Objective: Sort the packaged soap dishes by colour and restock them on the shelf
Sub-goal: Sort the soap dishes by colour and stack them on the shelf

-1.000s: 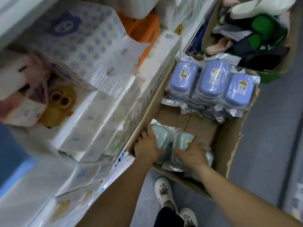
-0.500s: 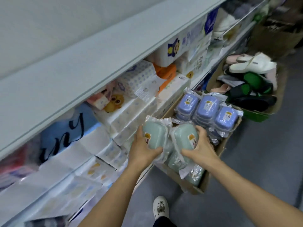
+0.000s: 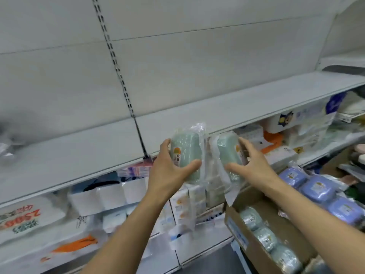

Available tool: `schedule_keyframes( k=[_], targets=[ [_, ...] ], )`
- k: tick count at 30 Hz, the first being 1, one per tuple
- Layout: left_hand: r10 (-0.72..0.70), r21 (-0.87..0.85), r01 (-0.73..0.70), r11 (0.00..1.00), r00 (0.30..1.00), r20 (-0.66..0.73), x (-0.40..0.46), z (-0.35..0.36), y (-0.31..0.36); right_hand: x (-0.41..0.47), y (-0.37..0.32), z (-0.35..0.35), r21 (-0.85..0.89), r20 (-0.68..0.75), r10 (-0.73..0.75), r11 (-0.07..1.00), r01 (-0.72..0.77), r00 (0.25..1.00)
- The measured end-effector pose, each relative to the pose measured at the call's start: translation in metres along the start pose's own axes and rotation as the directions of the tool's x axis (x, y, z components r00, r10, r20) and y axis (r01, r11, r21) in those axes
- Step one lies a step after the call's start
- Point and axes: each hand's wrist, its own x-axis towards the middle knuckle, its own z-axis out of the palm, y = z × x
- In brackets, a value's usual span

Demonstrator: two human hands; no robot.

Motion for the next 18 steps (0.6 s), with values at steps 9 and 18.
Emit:
schedule_keyframes(
  k=[9,18],
  targets=[
    [-0.153,0.241,0.245,0.939,0.926,-0.345,0.052,-0.185,-0.066,0.055,-0.116,0.102,-0.034,0.154,-0.193,0.979,0.2,0.969],
    [-0.244,0.499,0.38,0.779,0.917,-0.317,0.108,-0.297,-0.159,0.104,-0.2,0.232,-0.091,0.33,-0.275,0.943,0.32,0.903]
  ],
)
